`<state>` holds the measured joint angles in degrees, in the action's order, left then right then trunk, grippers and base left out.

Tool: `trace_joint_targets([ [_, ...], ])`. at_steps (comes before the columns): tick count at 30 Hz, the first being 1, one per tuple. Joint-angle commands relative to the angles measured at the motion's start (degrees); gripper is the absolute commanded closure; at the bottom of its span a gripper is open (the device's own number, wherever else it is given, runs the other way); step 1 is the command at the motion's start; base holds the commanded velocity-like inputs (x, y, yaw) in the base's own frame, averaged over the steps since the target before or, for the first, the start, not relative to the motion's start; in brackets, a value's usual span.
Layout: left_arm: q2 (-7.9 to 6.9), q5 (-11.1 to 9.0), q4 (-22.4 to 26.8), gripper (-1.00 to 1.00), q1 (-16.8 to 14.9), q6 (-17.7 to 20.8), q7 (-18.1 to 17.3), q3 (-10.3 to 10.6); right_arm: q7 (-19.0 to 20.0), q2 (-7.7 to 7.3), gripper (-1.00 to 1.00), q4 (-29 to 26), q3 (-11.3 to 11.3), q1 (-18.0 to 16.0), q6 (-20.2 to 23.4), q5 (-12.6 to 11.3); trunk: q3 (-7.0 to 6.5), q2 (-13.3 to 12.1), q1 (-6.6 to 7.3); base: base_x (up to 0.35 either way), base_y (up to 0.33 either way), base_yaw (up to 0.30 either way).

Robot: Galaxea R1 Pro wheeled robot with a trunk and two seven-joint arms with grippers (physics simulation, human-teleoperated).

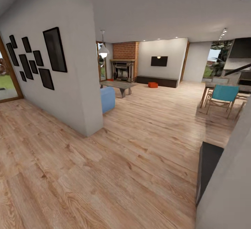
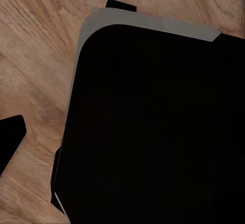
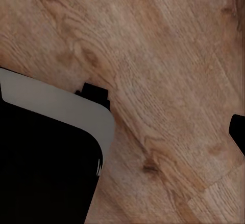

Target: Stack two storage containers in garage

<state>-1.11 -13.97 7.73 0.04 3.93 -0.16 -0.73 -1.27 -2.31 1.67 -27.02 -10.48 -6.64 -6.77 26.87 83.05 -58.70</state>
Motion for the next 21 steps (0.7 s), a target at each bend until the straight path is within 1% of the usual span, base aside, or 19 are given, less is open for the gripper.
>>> trace_joint_targets([
  [1,0.02,-0.4,0.1,-1.0,0.0,0.4,0.0,-0.1,0.0,0.03,-1.0,0.2,-0.5,-0.1,-0.4,-0.6,0.06,0.0,-0.03,0.329,0.079,0.0],
  [16,0.13,-0.4,0.1,-1.0,0.0,0.3,0.0,-0.1,-0.7,0.14,-1.0,0.2,-0.3,-0.1,-0.6,-1.1,0.06,0.0,-0.03,0.329,0.079,-0.001],
  [18,0.15,-0.4,0.1,-1.0,0.0,0.3,0.0,-0.1,-0.7,0.18,-1.0,0.2,-0.4,-0.1,-0.6,-0.9,0.06,0.0,-0.03,0.329,0.079,-0.106],
  [21,0.16,-0.4,0.1,-1.0,0.0,0.2,0.0,-0.1,-0.7,0.16,-1.0,0.2,-0.4,-0.1,-0.5,-0.7,0.06,0.0,-0.03,0.329,0.079,-0.217],
])
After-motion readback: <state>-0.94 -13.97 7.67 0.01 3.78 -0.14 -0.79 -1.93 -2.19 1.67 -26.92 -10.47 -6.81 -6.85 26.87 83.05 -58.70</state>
